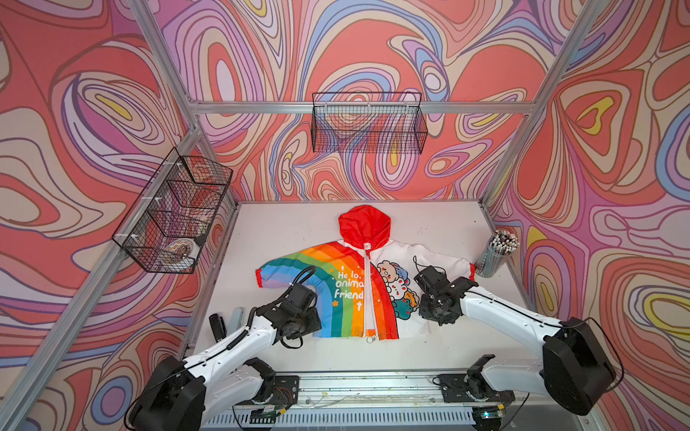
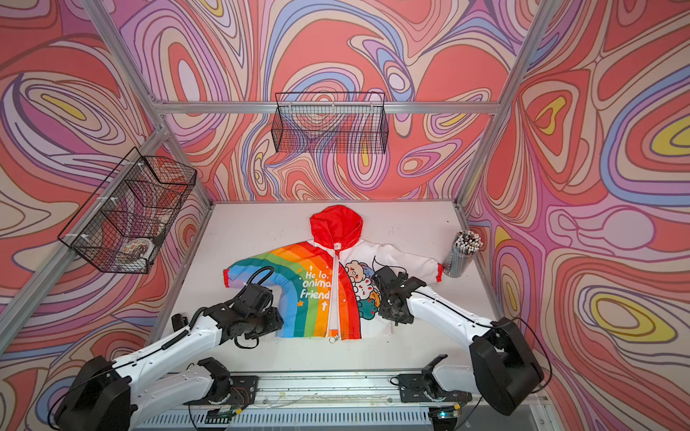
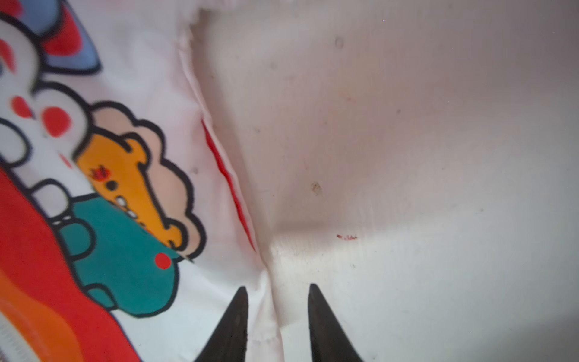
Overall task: Unzip the jacket
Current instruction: Smooth out the jacket at the center of the board.
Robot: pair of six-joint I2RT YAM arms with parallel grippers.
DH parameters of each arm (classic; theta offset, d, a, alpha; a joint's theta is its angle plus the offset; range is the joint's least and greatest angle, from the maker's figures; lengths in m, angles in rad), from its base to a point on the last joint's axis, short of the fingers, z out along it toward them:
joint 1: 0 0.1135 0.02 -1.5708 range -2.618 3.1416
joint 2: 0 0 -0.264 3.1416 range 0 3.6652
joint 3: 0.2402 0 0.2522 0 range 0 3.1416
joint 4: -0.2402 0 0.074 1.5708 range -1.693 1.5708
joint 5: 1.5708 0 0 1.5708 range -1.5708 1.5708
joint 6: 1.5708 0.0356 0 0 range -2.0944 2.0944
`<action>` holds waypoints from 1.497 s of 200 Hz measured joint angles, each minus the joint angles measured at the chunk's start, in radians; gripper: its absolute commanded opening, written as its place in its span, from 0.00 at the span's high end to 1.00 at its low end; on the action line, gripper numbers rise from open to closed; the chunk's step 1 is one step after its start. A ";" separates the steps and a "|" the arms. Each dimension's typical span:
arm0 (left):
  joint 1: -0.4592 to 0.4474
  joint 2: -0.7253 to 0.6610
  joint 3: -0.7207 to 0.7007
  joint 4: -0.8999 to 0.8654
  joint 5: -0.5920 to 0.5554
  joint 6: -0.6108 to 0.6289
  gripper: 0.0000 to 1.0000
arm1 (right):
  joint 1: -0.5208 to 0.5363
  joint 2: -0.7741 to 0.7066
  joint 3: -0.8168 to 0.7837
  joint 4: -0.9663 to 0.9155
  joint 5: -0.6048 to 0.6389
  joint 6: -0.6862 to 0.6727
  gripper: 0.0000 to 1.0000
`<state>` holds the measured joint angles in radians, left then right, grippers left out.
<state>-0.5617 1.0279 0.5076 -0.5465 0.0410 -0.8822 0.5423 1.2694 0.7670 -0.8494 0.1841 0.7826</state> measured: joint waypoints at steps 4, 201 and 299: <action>0.001 -0.009 0.020 -0.016 -0.014 0.007 0.36 | -0.002 -0.008 0.013 0.001 0.008 -0.012 0.64; 0.183 0.923 0.860 0.248 0.273 0.403 0.85 | -0.211 0.831 0.823 0.190 -0.235 -0.414 0.80; 0.244 1.095 0.948 0.246 0.301 0.378 0.87 | -0.262 0.964 0.959 0.138 -0.253 -0.438 0.82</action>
<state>-0.3180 2.1227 1.4551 -0.3008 0.3420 -0.5045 0.2802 2.2330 1.7256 -0.7109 -0.0692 0.3450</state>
